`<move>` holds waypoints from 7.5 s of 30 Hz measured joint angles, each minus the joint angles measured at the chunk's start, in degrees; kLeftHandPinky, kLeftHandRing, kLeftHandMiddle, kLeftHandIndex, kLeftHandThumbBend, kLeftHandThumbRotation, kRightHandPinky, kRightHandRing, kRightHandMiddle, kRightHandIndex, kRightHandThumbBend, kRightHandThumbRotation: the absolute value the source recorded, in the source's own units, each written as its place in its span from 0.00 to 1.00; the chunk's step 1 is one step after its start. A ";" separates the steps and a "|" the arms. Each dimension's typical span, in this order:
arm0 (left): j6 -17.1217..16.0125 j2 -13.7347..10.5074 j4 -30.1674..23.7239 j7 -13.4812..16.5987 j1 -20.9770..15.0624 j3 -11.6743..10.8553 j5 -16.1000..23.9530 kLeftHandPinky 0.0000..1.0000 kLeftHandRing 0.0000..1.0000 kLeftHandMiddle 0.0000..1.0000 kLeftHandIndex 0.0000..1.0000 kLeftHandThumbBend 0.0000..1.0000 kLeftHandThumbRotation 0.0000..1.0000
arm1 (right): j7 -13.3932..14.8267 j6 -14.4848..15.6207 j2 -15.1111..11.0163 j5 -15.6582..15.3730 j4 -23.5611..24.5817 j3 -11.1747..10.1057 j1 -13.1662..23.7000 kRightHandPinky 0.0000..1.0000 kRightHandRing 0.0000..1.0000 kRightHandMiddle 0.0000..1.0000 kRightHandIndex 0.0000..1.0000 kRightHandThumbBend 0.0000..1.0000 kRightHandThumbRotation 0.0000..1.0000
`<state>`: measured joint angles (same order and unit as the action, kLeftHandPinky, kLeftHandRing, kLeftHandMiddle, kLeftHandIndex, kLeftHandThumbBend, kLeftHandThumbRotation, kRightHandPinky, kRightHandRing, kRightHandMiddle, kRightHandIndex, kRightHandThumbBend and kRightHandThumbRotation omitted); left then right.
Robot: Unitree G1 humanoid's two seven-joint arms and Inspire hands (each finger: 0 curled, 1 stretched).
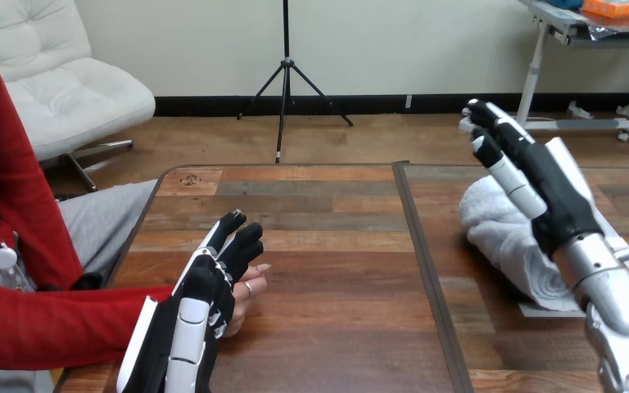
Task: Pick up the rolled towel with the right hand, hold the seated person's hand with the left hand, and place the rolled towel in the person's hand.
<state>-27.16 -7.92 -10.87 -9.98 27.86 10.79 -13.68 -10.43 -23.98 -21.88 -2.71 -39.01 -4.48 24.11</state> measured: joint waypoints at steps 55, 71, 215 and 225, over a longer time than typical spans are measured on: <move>0.28 0.50 0.00 -0.61 -2.07 -0.07 -0.48 0.91 0.89 0.89 0.88 0.65 1.00 | 9.32 13.53 -6.31 -15.72 -32.01 6.59 23.43 0.86 0.99 1.00 1.00 1.00 0.62; 0.29 0.50 0.00 -0.61 -2.05 -0.24 -0.53 0.90 0.89 0.87 0.83 0.66 1.00 | 9.90 16.86 -6.51 -17.38 -34.86 8.66 23.43 0.87 1.00 1.00 1.00 1.00 0.55; 1.38 0.44 -0.12 -5.06 -1.90 -0.99 -4.37 0.90 0.92 0.87 0.66 0.63 0.96 | 15.33 33.98 -1.38 -33.30 -35.80 29.59 25.89 0.24 0.35 0.45 0.64 1.00 0.19; 0.73 0.42 -0.12 -7.03 -1.90 -1.28 -5.11 0.92 0.93 0.88 0.64 0.64 0.99 | 16.07 33.05 -1.12 -33.14 -35.80 28.96 25.89 0.22 0.32 0.43 0.63 0.98 0.14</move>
<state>-26.43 -7.51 -10.99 -17.01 25.95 9.51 -18.79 5.64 9.07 -23.00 -35.85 -74.81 24.48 50.00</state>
